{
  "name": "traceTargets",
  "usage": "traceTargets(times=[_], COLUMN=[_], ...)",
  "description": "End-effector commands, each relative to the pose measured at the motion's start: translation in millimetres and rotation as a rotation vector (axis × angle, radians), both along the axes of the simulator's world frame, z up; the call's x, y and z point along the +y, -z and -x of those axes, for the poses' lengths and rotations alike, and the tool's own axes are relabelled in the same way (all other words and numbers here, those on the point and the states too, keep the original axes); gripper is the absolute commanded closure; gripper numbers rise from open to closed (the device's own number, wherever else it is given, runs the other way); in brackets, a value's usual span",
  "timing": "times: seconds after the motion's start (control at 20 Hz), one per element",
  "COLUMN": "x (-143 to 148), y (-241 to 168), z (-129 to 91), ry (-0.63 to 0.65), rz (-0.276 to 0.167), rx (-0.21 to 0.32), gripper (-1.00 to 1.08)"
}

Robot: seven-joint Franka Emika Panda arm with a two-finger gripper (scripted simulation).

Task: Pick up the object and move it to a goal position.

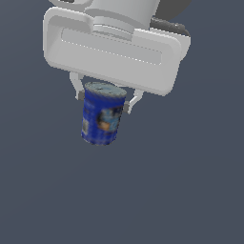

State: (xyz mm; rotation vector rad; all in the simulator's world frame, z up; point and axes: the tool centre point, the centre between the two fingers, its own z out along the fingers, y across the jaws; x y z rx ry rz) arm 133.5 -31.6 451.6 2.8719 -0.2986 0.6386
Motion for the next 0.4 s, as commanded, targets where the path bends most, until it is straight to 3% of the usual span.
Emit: traceTargets(times=[0.0, 0.35], x=[1.0, 4.5], y=[-33.5, -69.4], z=[3.6, 8.5], ry=[0.002, 0.002], rz=[0.019, 0.042], rx=[-0.038, -0.076], gripper=[1.08, 1.08])
